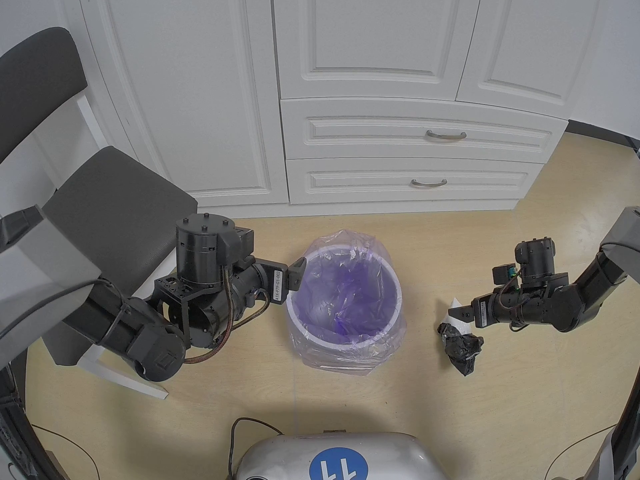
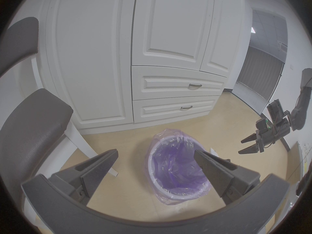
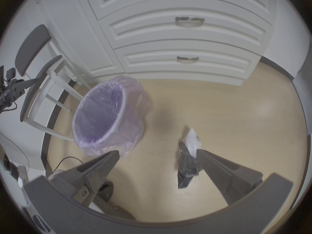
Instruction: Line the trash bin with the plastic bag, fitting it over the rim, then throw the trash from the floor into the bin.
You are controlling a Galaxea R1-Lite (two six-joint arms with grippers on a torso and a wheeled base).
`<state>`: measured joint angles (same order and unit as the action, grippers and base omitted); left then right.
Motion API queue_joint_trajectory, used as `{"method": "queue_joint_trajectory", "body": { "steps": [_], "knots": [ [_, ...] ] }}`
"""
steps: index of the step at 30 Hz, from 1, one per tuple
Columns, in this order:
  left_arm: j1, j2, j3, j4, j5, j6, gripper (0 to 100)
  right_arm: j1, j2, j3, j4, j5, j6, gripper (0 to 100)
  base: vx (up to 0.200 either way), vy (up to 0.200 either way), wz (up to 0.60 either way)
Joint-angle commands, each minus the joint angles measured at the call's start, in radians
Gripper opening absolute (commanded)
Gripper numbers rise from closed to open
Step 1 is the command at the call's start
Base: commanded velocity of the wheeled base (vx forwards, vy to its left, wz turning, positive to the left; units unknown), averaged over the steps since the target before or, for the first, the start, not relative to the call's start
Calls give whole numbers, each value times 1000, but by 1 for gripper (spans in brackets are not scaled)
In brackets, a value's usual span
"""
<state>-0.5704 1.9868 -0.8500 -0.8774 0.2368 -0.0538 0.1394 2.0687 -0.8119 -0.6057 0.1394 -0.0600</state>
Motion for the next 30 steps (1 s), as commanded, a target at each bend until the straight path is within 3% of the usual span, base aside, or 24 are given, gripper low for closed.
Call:
{"method": "queue_joint_trajectory", "body": {
  "steps": [1, 2, 5, 11, 19, 24, 27, 30],
  "knots": [
    [-14, -42, 19, 0, 1, -1, 100, -17, -81, -58, 118, 3, 5, 100, 0, 0, 0],
    [-16, -63, 39, 0, 1, -1, 100, -35, -111, -108, 238, 9, 9, 100, 0, 0, 0],
    [-14, -106, 80, 0, -1, -11, 100, -55, -162, -159, 366, 11, 28, 100, 0, 0, 0],
    [-22, -177, 169, 0, 12, -11, 100, -66, -259, -197, 517, 9, 52, 100, 0, 0, 0],
    [-37, -287, 296, -51, 6, -72, 100, -66, -345, -179, 555, -6, 52, 100, 0, 0, 0],
    [-40, -256, 330, -63, 7, -159, 100, -76, -377, -131, 552, -101, 62, 100, 0, 0, 0],
    [-34, -209, 365, -63, 12, -169, 100, -75, -450, -79, 557, -98, 138, 100, 0, 0, 0],
    [-16, -164, 413, -63, 10, -179, 100, -26, -496, 7, 549, -84, 247, 100, 0, 0, 0]
  ]
}}
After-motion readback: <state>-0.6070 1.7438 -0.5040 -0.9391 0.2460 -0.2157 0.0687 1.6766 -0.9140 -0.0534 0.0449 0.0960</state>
